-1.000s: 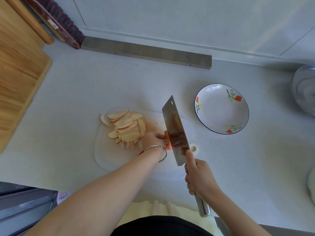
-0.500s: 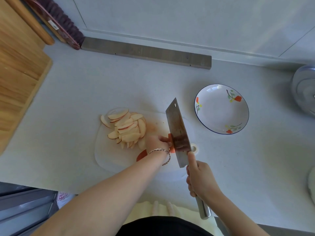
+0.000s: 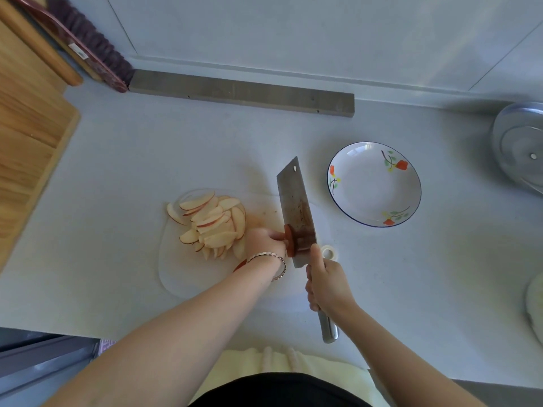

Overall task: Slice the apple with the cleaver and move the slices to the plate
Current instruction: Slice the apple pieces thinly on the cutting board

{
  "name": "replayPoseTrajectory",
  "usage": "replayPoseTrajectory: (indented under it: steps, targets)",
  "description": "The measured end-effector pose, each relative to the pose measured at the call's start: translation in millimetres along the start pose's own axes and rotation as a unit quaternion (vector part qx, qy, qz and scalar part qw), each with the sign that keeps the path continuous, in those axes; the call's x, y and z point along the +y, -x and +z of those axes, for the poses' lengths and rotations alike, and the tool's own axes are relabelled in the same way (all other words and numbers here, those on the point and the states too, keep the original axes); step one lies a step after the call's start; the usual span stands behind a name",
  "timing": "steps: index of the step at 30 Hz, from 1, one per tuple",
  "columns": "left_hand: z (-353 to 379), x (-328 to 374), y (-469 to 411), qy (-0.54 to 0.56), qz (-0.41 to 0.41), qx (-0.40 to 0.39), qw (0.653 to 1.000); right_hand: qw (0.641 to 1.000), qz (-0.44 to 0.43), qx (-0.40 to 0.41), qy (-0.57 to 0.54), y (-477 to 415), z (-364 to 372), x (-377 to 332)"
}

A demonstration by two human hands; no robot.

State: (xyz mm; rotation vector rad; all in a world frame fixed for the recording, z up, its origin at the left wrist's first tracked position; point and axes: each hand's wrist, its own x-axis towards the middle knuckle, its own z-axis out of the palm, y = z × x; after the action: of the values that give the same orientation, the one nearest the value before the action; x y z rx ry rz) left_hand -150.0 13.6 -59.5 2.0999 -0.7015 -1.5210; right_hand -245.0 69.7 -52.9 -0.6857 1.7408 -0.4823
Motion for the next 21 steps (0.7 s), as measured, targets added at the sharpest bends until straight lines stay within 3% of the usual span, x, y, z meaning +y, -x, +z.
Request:
replayPoseTrajectory:
  steps: [16, 21]
  targets:
    - [-4.4, 6.5, -4.6, -0.045, -0.029, -0.051, 0.997, 1.000, -0.017, -0.001, -0.008, 22.0, -18.6, -0.4]
    - [1.5, 6.1, -5.9, -0.051, -0.033, -0.004, 0.998, 1.000, -0.018, -0.005, 0.015, 20.9, -15.3, -2.9]
